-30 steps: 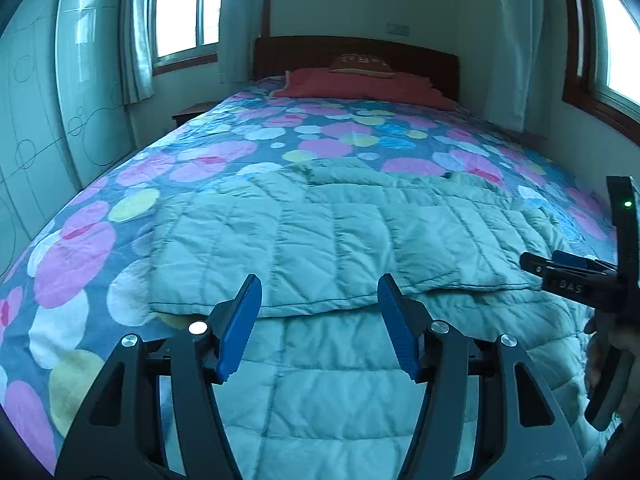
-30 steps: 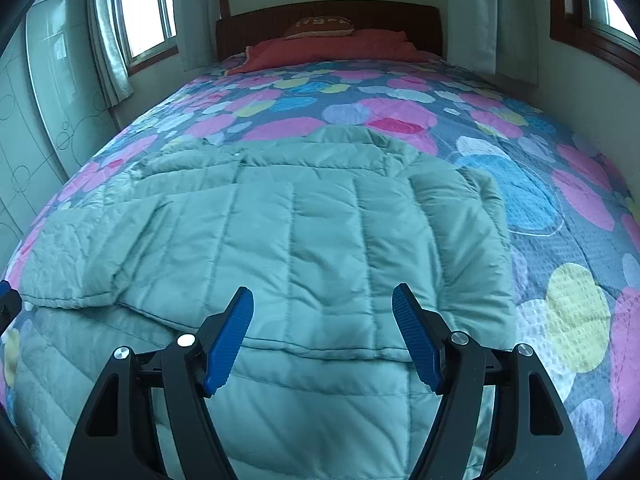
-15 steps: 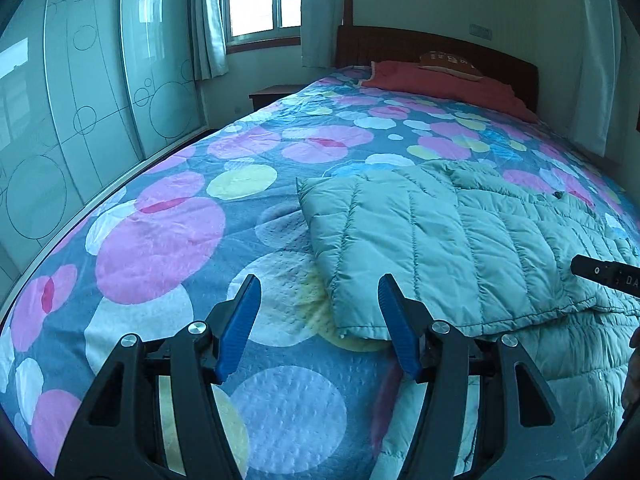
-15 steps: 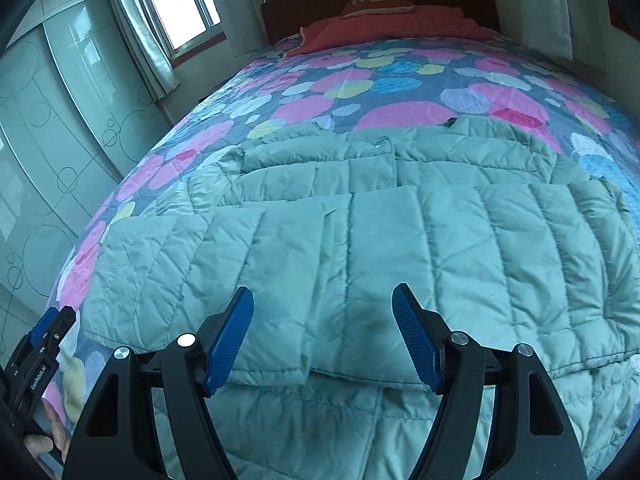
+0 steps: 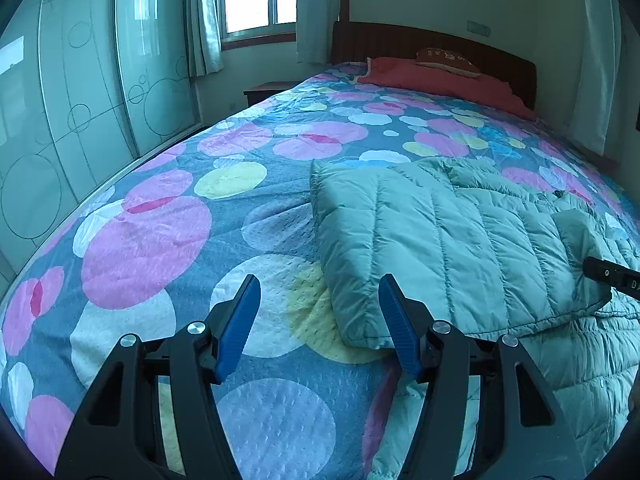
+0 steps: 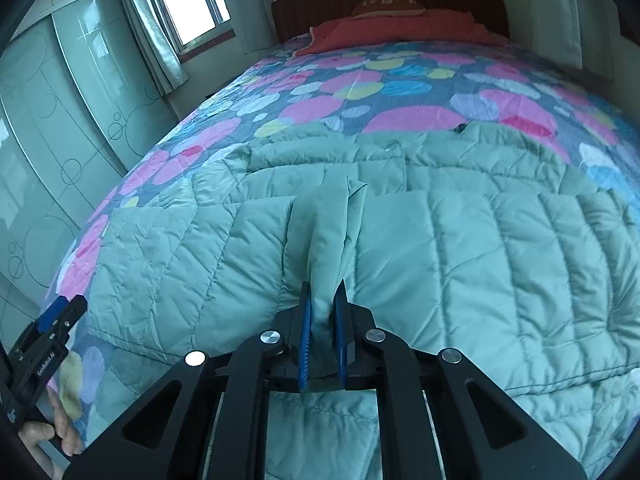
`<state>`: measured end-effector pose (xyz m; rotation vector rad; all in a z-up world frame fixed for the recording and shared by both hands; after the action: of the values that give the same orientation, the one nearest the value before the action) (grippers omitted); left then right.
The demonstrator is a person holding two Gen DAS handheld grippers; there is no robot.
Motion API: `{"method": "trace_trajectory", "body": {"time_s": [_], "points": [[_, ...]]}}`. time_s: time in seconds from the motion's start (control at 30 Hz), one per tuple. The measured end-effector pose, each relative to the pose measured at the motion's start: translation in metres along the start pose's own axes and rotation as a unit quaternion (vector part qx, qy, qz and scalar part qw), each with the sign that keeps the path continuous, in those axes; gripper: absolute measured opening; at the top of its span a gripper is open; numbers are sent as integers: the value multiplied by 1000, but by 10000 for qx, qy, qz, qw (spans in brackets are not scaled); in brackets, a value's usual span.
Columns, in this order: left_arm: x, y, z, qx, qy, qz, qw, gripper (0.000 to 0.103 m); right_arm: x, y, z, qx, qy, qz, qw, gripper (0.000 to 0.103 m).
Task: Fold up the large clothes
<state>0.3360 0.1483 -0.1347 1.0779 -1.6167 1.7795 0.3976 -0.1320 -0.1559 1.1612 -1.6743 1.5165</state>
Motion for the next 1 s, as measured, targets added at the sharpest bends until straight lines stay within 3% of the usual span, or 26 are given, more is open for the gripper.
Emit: {"method": "trace_trajectory", "body": {"time_s": [0.3,1.0], "points": [[0,-10,25,-214,59,-14,9998,61,26,-2,71,-288,574,237,9977,10],[-32,-23,81,-460,350,-428,9974,61,24,14,183,-1108,965,97,9891,10]]}}
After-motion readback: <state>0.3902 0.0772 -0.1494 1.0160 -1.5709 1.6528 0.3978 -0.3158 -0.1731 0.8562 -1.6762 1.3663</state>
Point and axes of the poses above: each gripper's, at about its wrist camera, not at the fingertips, and x roughly against the way its jaws point, z to its right, y to its underside, the point moved 7 cm from there along -x, roughly the way its jaws point, and after that the axes turned 15 degrees about -z, right-handed, at the moved point
